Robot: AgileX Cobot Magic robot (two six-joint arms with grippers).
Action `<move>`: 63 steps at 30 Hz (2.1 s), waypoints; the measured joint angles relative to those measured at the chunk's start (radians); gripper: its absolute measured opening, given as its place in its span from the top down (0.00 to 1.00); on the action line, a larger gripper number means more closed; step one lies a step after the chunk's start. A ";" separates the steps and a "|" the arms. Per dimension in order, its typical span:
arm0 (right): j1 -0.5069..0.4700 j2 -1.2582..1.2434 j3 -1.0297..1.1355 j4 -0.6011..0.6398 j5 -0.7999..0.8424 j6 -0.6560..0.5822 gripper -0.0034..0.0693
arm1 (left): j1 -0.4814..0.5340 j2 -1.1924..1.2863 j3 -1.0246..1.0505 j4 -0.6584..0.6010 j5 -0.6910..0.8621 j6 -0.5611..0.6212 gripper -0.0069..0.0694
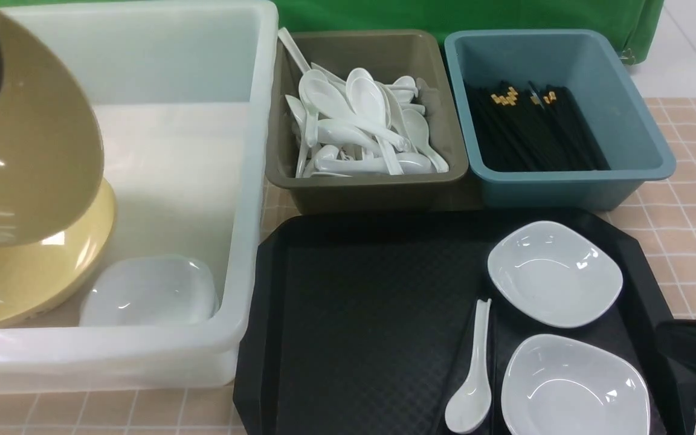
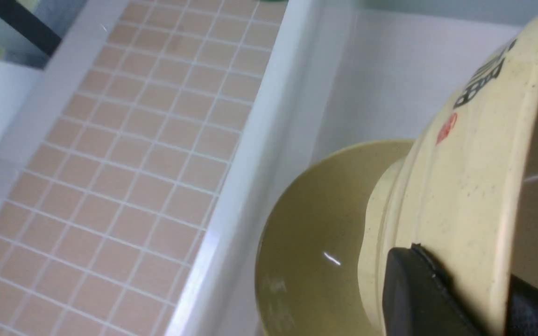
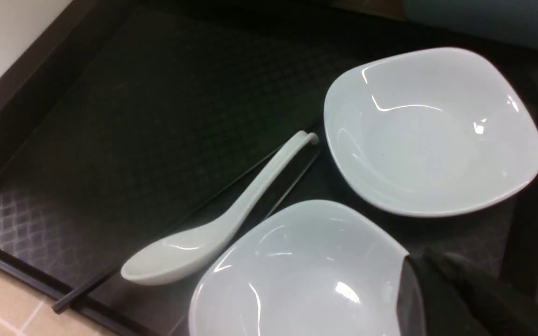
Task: On brown table put chopsticks spoon bowls plates into blue grey white boxes.
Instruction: 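Place the tan bowl onto the bowl stack in the left bin with the left gripper, then reach for and grasp the small white dish on the black tray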
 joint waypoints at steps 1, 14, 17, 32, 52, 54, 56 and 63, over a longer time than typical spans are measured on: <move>0.002 0.000 0.000 0.000 0.000 0.000 0.89 | 0.020 0.000 0.023 -0.017 -0.017 0.001 0.90; 0.017 0.000 0.000 0.000 -0.005 0.000 0.87 | 0.120 0.014 0.380 -0.155 -0.381 -0.002 0.65; 0.017 0.000 0.000 0.000 -0.009 0.000 0.87 | 0.120 0.017 0.398 -0.165 -0.374 -0.007 0.52; 0.017 0.004 0.023 0.001 -0.018 0.000 0.77 | 0.093 -0.205 0.389 -0.225 -0.375 0.014 0.44; 0.017 0.442 -0.104 -0.052 -0.009 0.001 0.28 | -0.528 -0.695 0.744 -0.353 -0.683 0.523 0.91; 0.017 0.530 -0.108 -0.056 -0.041 0.002 0.28 | -0.537 -0.781 0.779 -0.333 -0.646 0.545 0.91; 0.017 0.598 -0.114 -0.058 -0.044 0.010 0.28 | -0.538 -0.853 0.804 -0.290 -0.616 0.548 0.91; 0.017 0.713 -0.176 -0.065 0.073 0.022 0.54 | -0.538 -1.019 0.874 -0.095 -0.543 0.483 0.90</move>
